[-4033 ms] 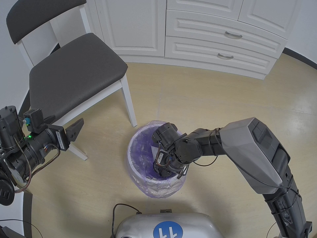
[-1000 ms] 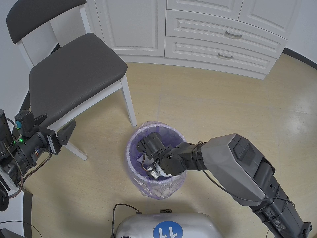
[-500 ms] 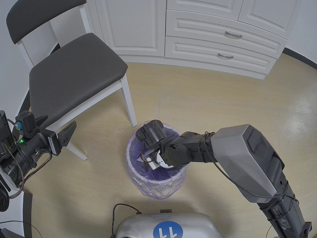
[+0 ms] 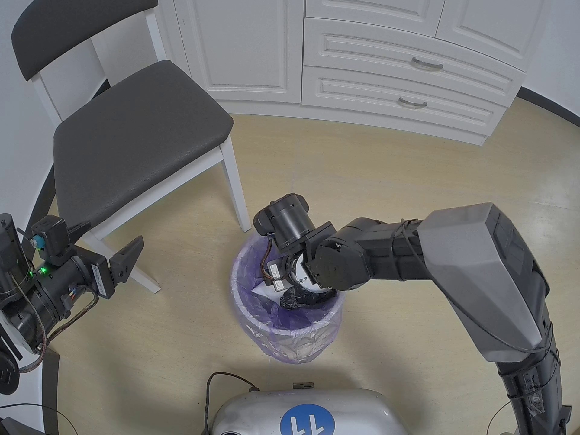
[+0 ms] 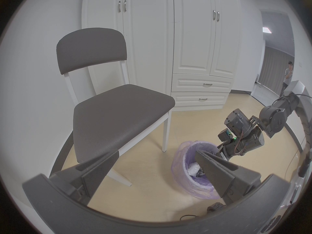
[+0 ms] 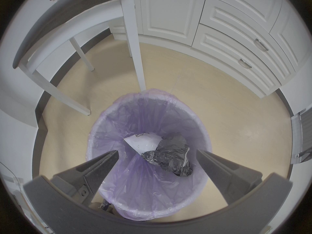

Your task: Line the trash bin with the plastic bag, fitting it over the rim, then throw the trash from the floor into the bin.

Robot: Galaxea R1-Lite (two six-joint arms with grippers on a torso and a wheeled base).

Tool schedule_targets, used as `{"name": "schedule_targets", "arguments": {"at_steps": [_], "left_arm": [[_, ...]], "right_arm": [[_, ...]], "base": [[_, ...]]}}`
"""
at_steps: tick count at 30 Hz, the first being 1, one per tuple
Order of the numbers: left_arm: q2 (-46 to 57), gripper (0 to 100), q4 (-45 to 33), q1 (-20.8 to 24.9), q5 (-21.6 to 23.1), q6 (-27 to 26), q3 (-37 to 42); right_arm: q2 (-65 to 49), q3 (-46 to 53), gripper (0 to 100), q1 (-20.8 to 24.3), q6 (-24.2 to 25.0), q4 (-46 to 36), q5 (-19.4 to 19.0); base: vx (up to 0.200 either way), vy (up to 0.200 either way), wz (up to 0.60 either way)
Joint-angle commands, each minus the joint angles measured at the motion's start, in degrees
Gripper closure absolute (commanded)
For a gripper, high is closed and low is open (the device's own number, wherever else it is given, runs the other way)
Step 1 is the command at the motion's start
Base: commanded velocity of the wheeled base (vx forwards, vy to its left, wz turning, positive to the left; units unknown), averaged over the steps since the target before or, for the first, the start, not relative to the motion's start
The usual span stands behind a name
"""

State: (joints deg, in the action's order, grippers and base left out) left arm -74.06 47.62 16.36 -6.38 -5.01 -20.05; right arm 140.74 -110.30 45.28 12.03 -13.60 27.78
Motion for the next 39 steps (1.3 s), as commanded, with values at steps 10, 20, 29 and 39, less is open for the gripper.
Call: {"name": "schedule_targets", "arguments": {"at_steps": [10, 20, 29, 39], "left_arm": [[0.58, 0, 0.11, 1.22, -0.30, 0.00, 0.45], [2.25, 0, 0.02, 1.13, -0.39, 0.09, 0.45], [2.60, 0, -0.24, 1.13, -0.30, 0.09, 0.54], [2.43, 0, -0.24, 1.04, -0.22, 0.09, 0.45]], "right_arm": [[-4.42, 3.60, 0, 1.13, 1.59, 0.42, -0.01], [-6.97, 7.38, 0, 1.22, 6.69, 0.42, -0.10], [-6.27, 7.20, 0, 0.60, 16.62, 0.60, -8.36], [5.16, -0.44, 0, -3.44, 18.82, 2.62, -10.03]], "base": [[0.000, 0.000, 0.00], [0.000, 0.000, 0.00], [0.000, 0.000, 0.00], [0.000, 0.000, 0.00]]}}
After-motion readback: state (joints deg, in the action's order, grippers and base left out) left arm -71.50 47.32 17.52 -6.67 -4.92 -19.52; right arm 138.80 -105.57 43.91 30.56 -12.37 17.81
